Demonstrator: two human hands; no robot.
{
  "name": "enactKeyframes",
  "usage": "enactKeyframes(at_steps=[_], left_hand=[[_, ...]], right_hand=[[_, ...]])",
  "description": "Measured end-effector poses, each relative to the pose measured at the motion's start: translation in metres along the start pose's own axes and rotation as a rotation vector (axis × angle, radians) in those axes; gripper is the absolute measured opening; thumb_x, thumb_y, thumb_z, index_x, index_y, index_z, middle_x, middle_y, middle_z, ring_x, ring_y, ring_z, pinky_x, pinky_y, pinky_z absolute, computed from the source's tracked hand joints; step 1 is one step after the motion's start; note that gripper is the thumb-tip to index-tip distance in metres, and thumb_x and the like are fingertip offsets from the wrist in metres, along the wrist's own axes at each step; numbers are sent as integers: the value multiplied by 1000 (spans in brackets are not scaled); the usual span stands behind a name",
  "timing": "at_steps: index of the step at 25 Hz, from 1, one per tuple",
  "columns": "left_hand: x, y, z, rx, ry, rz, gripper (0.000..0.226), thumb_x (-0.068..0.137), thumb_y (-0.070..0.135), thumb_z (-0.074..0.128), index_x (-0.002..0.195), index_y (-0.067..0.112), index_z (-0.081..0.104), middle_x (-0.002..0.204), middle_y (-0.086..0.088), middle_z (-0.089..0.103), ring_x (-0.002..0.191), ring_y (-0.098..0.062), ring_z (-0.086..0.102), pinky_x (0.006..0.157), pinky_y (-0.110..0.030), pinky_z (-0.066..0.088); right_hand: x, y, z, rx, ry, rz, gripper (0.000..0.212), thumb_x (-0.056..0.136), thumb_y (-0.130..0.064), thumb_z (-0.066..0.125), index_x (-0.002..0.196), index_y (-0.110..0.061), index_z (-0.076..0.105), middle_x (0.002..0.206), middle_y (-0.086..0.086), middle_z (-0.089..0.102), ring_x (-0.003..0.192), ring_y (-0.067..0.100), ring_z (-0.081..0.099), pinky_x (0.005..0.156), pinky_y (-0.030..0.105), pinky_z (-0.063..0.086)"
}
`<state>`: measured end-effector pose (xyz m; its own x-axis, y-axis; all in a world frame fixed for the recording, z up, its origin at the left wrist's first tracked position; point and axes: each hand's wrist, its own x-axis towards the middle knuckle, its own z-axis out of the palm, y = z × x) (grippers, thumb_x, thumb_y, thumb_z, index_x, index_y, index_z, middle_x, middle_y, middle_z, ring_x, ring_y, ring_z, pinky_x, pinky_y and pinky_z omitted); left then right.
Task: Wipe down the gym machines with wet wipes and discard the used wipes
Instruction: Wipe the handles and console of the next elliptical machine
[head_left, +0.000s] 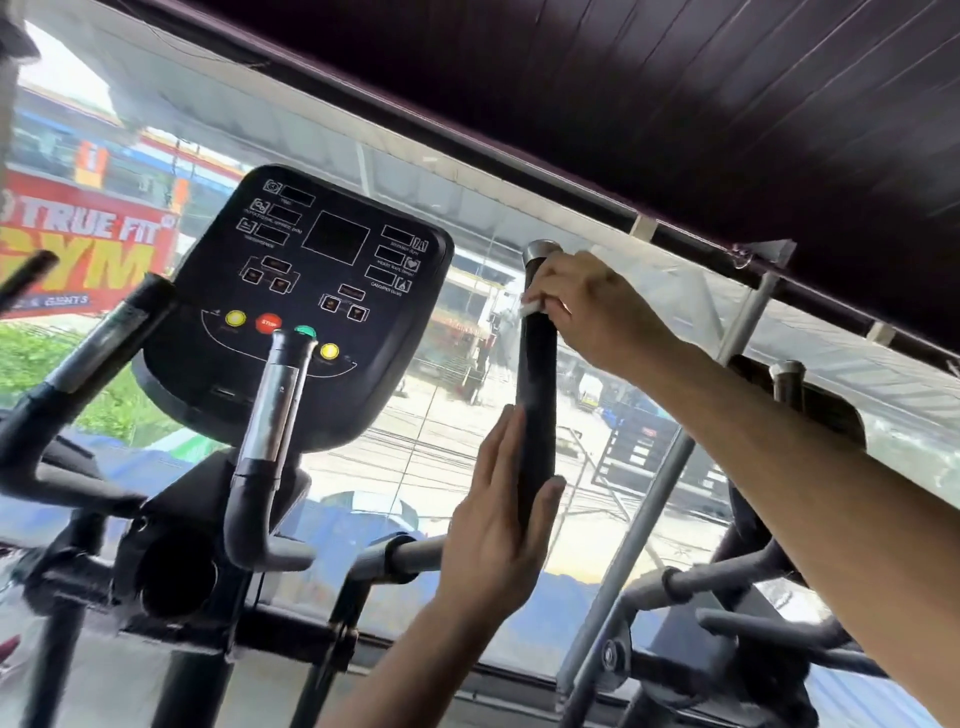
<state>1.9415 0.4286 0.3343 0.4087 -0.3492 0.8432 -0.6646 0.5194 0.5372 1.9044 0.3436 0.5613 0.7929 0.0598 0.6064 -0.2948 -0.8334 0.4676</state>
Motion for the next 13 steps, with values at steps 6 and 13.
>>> enactKeyframes(at_steps=[6,13], left_hand=[[-12,-6,6,36,77,56,58,109,50,35,164,31,25,169,22,19,137,24,30,76,-13,44],[-15,-13,5,67,74,65,61,109,51,34,164,28,25,170,21,19,145,17,25,81,-32,59]], right_hand=[[-60,-26,-5,57,-135,-260,13,92,4,66,100,-4,74,102,7,67,87,28,57,78,37,52],[14,7,-7,-56,-162,-104,15,93,0,64,100,-3,76,105,10,67,96,30,61,85,45,54]])
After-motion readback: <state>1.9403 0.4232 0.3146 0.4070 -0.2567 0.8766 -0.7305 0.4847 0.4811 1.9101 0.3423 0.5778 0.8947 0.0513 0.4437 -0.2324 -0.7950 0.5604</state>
